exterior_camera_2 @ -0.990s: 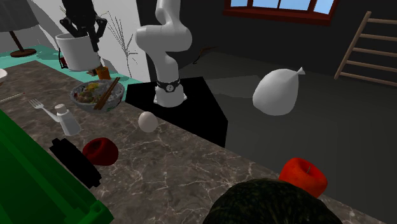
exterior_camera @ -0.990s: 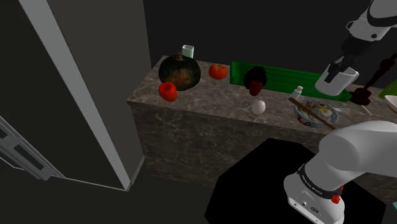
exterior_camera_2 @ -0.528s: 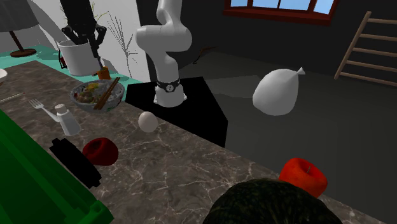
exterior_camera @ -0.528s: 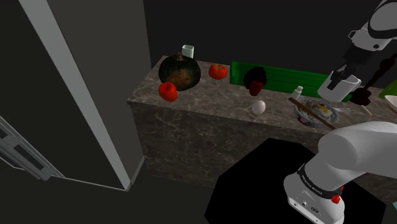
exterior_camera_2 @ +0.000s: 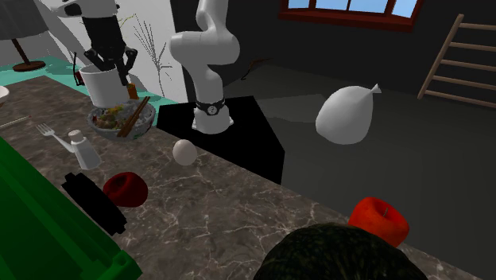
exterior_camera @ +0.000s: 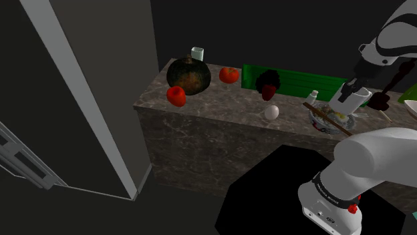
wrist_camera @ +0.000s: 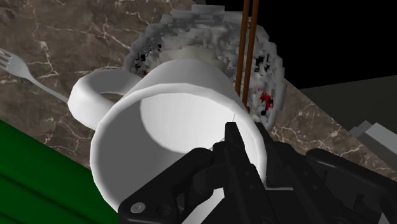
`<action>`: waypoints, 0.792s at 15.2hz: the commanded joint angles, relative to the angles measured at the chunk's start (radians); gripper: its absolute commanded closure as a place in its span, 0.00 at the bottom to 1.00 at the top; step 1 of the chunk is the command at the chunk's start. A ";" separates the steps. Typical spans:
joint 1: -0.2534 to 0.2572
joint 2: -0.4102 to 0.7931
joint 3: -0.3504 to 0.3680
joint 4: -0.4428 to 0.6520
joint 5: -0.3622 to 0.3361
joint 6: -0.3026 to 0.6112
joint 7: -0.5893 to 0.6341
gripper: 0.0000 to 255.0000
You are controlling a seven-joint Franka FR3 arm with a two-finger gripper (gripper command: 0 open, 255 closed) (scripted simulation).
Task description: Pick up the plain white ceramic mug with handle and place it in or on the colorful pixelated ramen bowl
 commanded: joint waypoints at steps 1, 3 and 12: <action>-0.004 0.005 -0.012 -0.026 -0.012 0.032 0.002 1.00; -0.007 0.009 -0.022 -0.045 -0.021 0.055 0.003 1.00; -0.007 0.009 -0.022 -0.045 -0.020 0.054 0.003 0.00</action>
